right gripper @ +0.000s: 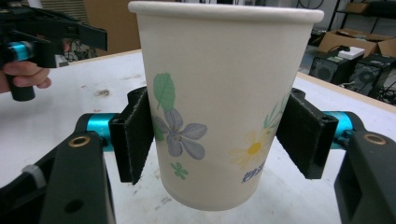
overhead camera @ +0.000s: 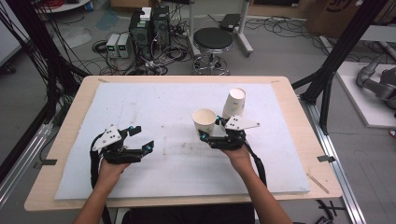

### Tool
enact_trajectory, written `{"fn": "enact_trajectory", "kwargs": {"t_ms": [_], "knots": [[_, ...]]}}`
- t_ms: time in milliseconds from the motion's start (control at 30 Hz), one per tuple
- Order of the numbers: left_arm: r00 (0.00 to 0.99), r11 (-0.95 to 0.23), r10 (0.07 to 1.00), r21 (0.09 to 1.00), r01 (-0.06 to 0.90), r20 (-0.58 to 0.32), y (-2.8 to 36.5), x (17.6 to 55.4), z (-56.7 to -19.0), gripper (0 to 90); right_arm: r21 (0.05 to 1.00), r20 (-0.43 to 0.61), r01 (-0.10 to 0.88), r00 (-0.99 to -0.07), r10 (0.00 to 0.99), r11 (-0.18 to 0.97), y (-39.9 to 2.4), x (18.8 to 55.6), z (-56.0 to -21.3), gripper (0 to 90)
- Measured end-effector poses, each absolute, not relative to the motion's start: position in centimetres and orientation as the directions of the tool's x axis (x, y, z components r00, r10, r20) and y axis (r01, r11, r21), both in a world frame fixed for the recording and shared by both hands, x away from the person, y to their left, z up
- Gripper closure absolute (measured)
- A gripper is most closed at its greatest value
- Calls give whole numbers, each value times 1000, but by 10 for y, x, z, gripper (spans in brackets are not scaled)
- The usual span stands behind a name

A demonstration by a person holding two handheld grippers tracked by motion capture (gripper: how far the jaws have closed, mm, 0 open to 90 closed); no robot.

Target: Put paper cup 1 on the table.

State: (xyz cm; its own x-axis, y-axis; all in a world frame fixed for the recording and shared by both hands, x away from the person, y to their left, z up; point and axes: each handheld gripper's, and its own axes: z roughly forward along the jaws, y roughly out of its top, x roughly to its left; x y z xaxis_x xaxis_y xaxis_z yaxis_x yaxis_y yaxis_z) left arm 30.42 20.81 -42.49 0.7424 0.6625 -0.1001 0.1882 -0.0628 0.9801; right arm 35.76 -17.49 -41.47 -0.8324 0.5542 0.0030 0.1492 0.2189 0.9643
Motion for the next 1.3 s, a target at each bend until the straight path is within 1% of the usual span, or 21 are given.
{"fn": "enact_trajectory", "kwargs": {"t_ms": [333,733,867,1000,1300], "knots": [[741,-63,664,981,185,-97,211,301,-423,188,953,2,175,-818,575,245,-143,376,-420,327],[731,-68,676,979,192,-96,213,302,-423,188,918,38,272,-784,619,289,-117,394,-440,326],[729,-71,677,977,200,-100,213,302,-424,191,905,58,303,-783,620,298,-113,397,-446,326],[729,-73,678,977,201,-99,213,302,-424,191,886,43,323,-772,634,332,-113,400,-450,326],[726,-78,680,975,207,-100,213,303,-425,191,856,34,350,-772,634,380,-113,401,-450,326]]}}
